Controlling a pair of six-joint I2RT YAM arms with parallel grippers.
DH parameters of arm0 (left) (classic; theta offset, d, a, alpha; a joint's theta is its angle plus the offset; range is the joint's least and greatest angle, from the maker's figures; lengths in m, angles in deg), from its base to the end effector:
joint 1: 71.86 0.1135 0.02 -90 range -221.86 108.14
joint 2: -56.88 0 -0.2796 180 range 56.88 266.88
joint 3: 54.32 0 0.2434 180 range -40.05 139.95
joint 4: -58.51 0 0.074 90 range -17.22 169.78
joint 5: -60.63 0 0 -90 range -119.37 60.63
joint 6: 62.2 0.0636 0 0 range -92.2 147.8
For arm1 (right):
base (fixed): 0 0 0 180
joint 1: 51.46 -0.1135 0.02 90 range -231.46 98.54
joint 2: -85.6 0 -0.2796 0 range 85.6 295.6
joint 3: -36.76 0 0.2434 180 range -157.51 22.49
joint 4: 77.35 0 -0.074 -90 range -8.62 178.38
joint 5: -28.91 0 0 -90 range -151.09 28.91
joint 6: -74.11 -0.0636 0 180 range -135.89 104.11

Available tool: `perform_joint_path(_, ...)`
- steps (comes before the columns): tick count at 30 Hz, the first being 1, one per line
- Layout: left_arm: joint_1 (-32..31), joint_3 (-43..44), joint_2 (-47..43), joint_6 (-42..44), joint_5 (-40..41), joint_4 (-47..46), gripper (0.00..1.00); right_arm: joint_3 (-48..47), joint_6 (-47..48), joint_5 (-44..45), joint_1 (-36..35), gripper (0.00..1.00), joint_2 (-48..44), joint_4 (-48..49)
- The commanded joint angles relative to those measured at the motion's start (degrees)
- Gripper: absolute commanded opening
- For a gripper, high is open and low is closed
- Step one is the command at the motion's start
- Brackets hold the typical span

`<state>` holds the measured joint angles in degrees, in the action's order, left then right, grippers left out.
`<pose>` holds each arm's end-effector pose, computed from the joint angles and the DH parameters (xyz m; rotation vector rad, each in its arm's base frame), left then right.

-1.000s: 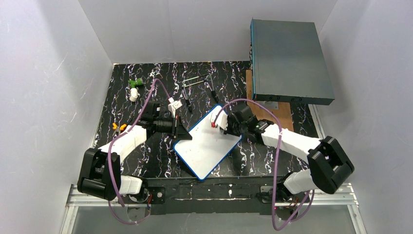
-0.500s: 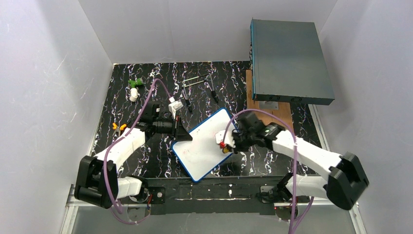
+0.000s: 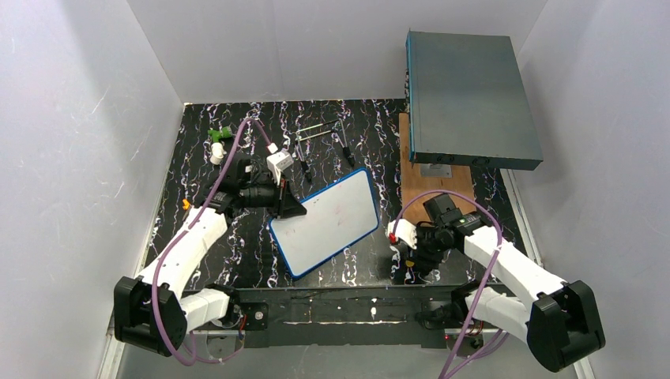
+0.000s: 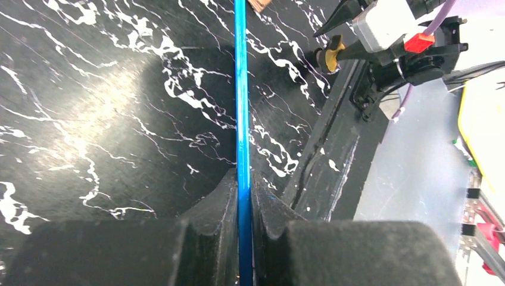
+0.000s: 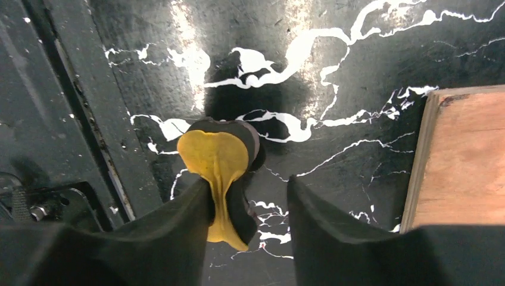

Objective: Erase the whiteboard
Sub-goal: Place the whiteboard eraser at the center of the board.

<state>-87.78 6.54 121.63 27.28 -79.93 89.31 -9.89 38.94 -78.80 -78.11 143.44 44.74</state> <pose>0.2151 -0.1124 0.2848 0.7825 1.9764 -1.1191 0.1325 0.0881 0.1772 -1.8214 1.9957 0.2868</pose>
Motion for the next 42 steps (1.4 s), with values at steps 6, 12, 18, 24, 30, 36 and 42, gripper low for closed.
perform_joint_path(6,-0.1,10.3,1.5,7.0,0.3,6.7,0.0,-2.0,-3.1,-1.6,1.8,0.73,-0.9,1.3)
perform_joint_path(12,0.0,11.6,2.5,7.5,0.3,7.3,0.0,-1.4,-5.2,-0.4,1.9,0.77,-0.8,4.6)
perform_joint_path(18,0.0,11.2,2.0,7.4,0.3,7.3,0.0,-1.5,-8.4,0.5,1.9,0.77,1.4,7.0)
perform_joint_path(24,-0.1,10.6,0.9,7.4,0.4,7.3,0.0,-0.4,-8.9,2.5,2.0,0.82,0.8,8.9)
perform_joint_path(30,-0.1,10.3,0.2,7.4,0.4,7.3,0.0,-1.5,-8.6,3.0,2.4,0.83,2.5,7.8)
perform_joint_path(36,0.0,10.5,-0.1,7.6,0.4,7.1,0.0,-3.1,-7.0,-0.8,2.4,0.83,0.2,3.8)
perform_joint_path(42,0.0,13.0,1.5,8.6,1.0,7.4,0.0,-7.3,-4.5,-10.8,2.4,0.82,-6.9,-5.6)
